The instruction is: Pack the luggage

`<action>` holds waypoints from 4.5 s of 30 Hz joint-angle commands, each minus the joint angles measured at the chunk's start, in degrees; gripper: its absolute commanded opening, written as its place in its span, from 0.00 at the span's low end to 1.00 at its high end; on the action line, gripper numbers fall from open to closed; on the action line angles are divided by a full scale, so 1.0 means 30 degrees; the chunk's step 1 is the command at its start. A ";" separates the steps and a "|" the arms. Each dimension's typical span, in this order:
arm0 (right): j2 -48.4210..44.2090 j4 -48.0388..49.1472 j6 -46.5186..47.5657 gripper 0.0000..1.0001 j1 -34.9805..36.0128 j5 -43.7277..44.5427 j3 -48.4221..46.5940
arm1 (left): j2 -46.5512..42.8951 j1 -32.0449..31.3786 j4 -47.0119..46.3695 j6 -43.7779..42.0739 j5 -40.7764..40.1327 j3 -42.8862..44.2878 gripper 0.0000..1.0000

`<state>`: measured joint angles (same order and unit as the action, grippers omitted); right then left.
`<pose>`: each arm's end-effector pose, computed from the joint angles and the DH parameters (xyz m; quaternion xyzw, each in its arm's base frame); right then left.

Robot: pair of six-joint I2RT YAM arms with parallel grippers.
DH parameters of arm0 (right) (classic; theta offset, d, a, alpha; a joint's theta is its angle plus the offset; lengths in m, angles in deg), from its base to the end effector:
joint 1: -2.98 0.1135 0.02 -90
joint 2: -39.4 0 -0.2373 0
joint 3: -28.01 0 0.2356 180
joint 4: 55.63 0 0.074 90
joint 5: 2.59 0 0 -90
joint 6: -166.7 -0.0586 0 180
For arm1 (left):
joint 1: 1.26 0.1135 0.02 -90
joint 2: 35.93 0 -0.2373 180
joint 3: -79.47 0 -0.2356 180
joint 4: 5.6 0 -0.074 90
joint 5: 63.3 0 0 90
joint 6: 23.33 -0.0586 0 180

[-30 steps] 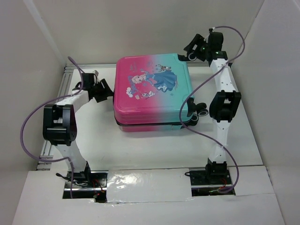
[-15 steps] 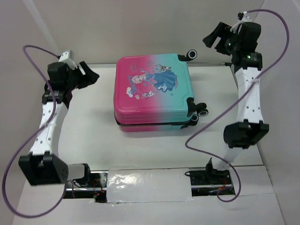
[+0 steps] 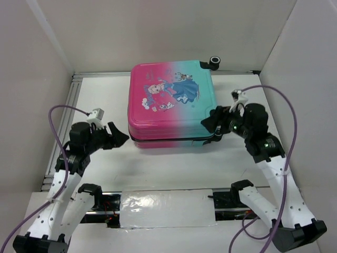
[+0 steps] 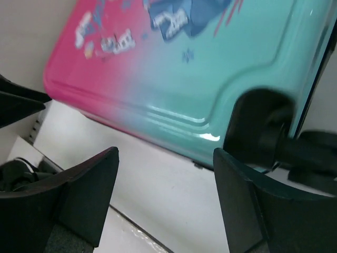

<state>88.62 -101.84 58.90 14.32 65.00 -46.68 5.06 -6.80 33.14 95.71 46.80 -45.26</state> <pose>0.1893 0.0608 0.3491 -0.0648 0.8121 0.2950 0.4993 0.1838 -0.0381 0.2738 -0.0761 0.8298 -0.2985 0.4653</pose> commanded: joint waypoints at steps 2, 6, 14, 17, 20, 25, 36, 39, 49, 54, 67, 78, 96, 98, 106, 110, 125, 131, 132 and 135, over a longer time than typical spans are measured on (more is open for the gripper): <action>-0.1399 0.0935 -0.1502 0.79 0.2136 0.2691 0.3073 | -0.1592 -0.1663 -0.1196 0.2269 -0.0605 -0.2367 0.77; -0.1347 0.2104 -0.1947 0.74 0.4681 0.4568 0.5006 | -0.1770 -0.3598 -0.4940 0.2801 -0.1888 -0.5002 0.71; -0.0320 0.5418 -0.2589 0.74 0.9314 1.1505 0.7733 | -0.2618 -0.5680 -1.0982 0.0051 -0.7340 -0.8230 0.68; -0.0320 0.6325 -0.2359 0.74 1.0400 1.3674 0.8376 | -0.2619 -0.5682 -1.1656 -0.1502 -0.7344 -0.8436 0.67; -0.0495 0.7290 -0.2357 0.68 1.1102 1.5315 0.9256 | -0.2619 -0.5856 -1.2680 -0.2089 -0.6380 -0.8844 0.67; -0.0466 0.8554 -0.2183 0.60 1.1281 1.5821 1.0575 | -0.1333 -0.6442 -1.3914 -0.2267 -0.6082 -0.9022 0.67; 0.0559 1.1686 -0.0952 0.59 1.1281 1.4942 1.1573 | -0.0014 -0.7411 -1.4090 -0.2618 -0.6523 -0.8582 0.67; 0.0997 1.1865 -0.0777 0.56 1.1281 1.5118 1.1573 | 0.0164 -0.7587 -1.4090 -0.2794 -0.6902 -0.8582 0.67; 0.1350 1.3828 -0.0980 0.42 1.1457 1.5294 1.2598 | 0.0808 -0.7762 -1.3914 -0.2794 -0.7783 -0.8582 0.67; 0.2402 1.4733 -0.1418 0.32 1.1631 1.5499 1.2598 | 0.0984 -0.7762 -1.3914 -0.2560 -0.8252 -0.8582 0.67; 0.3313 1.4501 -0.1244 0.00 1.2218 1.7315 1.2245 | 0.1805 -0.7762 -1.3738 -0.2355 -0.8633 -0.8231 0.67; 0.1409 1.3215 -0.0775 0.00 1.2394 1.7491 1.3096 | 0.2417 -0.7762 -1.3562 -0.2531 -0.8838 -0.7881 0.67; 0.2698 1.3212 -0.0599 0.00 1.2394 1.7110 1.1983 | 0.1629 -0.7938 -1.4586 -0.2531 -0.9248 -0.7731 0.55; 0.2698 1.3212 -0.0599 0.00 1.2394 1.7110 1.1983 | 0.1861 -0.8112 -1.4588 -0.2531 -0.9072 -0.7732 0.54; 0.2698 1.3038 -0.0394 0.00 1.2394 1.7286 1.1807 | 0.3592 -0.8114 -1.5611 -0.2531 -0.9248 -0.7732 0.40; 0.2698 1.2658 -0.0626 0.00 1.2394 1.7462 1.1807 | 0.3941 -0.8290 -1.5586 -0.2736 -0.9773 -0.7354 0.22; -0.0815 0.7180 -0.6366 0.00 1.1371 2.1475 1.2832 | 0.1219 -0.6651 -1.1482 -0.0480 -1.3732 -0.7264 0.00; -0.2077 0.6538 -0.7450 0.00 0.9293 2.1474 1.3128 | 0.1627 -0.4545 -1.1482 -0.0480 -1.1948 -0.6827 0.00; -0.2077 0.5750 -0.8267 0.00 0.8448 2.1475 1.2777 | 0.1977 -0.4308 -1.1221 -0.0480 -1.1740 -0.6650 0.00; -0.2253 0.6264 -0.6764 0.00 0.7008 2.0222 1.2774 | 0.2359 -0.3400 -1.1219 -0.0480 -1.1037 -0.6473 0.00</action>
<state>83.04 -77.97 37.39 40.61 118.24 -7.05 11.62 -21.58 0.09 94.18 21.10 -67.29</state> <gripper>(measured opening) 0.015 0.039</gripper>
